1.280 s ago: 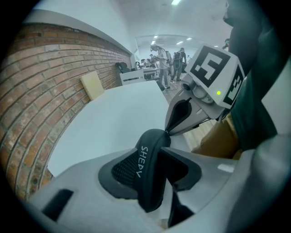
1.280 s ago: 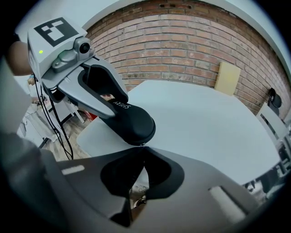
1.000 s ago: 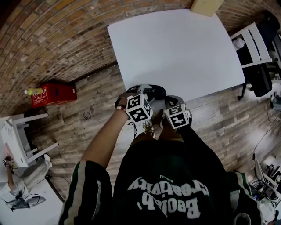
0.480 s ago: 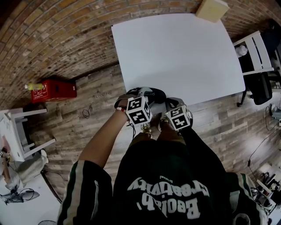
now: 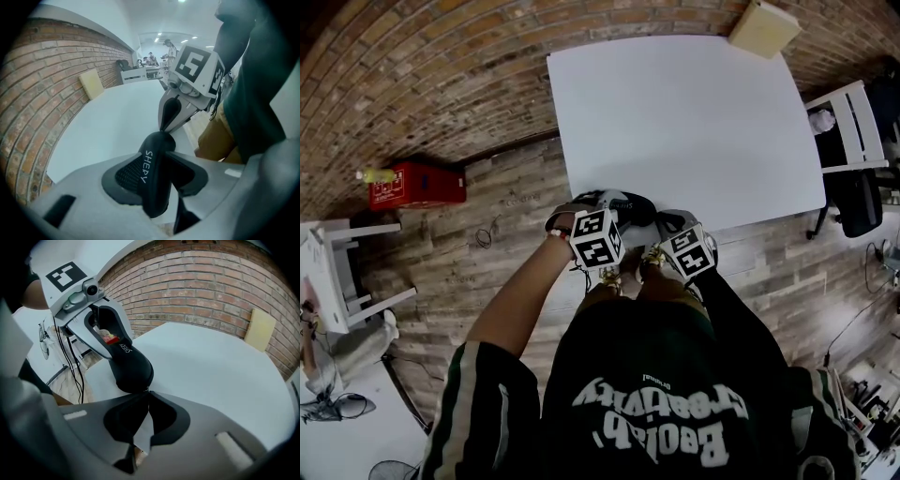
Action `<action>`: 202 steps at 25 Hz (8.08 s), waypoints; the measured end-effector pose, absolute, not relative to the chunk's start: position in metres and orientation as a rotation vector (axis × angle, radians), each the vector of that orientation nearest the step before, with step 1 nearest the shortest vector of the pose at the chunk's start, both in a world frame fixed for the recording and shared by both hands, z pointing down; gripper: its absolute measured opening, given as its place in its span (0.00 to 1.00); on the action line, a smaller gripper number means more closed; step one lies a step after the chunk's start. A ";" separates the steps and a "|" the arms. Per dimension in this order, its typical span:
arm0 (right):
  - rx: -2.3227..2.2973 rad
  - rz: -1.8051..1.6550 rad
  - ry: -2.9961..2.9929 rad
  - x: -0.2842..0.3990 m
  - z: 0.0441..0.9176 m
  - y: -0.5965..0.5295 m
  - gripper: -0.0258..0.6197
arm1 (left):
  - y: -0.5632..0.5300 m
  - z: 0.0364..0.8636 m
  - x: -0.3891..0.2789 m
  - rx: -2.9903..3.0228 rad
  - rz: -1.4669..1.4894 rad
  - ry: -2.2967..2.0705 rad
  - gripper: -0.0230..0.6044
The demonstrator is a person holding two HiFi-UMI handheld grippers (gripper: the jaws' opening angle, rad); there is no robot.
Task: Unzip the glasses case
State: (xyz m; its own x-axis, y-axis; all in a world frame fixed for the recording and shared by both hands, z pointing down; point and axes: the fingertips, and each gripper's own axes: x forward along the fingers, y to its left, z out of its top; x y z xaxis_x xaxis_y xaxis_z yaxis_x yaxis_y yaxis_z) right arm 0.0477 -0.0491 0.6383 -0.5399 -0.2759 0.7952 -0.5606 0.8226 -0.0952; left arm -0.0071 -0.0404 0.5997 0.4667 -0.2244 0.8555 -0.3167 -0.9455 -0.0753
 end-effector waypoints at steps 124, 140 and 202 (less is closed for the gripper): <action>0.421 0.504 -2.173 0.006 0.636 -0.051 0.06 | -0.074 0.594 -0.014 2.383 1.121 -0.882 0.21; 0.500 0.421 -2.157 0.017 0.634 -0.062 0.06 | -0.074 0.594 -0.013 2.390 1.102 -0.897 0.21; 0.574 0.337 -2.132 0.053 0.633 -0.121 0.06 | -0.074 0.595 -0.012 2.390 1.121 -0.842 0.21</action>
